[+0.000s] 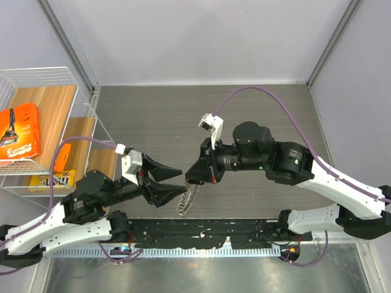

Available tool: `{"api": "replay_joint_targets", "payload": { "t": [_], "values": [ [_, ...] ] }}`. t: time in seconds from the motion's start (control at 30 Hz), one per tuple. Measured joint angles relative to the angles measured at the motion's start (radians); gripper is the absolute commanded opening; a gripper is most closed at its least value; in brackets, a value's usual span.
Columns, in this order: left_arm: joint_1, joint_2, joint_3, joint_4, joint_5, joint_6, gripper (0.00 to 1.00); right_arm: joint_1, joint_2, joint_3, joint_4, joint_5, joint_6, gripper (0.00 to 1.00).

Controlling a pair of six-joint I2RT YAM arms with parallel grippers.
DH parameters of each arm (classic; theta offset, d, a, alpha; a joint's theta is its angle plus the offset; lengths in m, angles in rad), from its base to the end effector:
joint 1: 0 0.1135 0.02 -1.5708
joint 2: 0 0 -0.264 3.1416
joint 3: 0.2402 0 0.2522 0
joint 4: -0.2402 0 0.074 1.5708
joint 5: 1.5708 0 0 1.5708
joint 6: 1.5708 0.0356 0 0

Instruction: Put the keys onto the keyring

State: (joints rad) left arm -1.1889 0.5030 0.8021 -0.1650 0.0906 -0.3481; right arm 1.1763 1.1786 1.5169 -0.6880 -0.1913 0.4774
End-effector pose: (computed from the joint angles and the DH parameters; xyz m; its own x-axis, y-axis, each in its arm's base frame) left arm 0.0393 -0.1066 0.3849 -0.2798 -0.2148 -0.9357 0.9171 0.2284 -0.3267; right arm 0.0832 0.2173 0.4580 -0.5650 -0.1833 -0.8045 -0.8055 0.3340 0.4895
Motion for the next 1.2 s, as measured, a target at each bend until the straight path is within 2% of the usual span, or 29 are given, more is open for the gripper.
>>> {"api": "replay_joint_targets", "payload": {
  "t": [0.4,0.67,1.2],
  "values": [
    [0.0,0.051,0.0,0.122,0.083,0.037,0.63,0.007,0.013,0.008,0.045,-0.085,0.023,0.06],
    [0.0,0.095,0.0,0.135,0.13,0.037,0.62,0.014,0.015,0.029,0.074,-0.1,0.03,0.06],
    [0.0,0.059,0.0,0.165,0.133,0.037,0.6,0.035,0.039,0.052,0.09,-0.106,0.03,0.06]
  ]
}}
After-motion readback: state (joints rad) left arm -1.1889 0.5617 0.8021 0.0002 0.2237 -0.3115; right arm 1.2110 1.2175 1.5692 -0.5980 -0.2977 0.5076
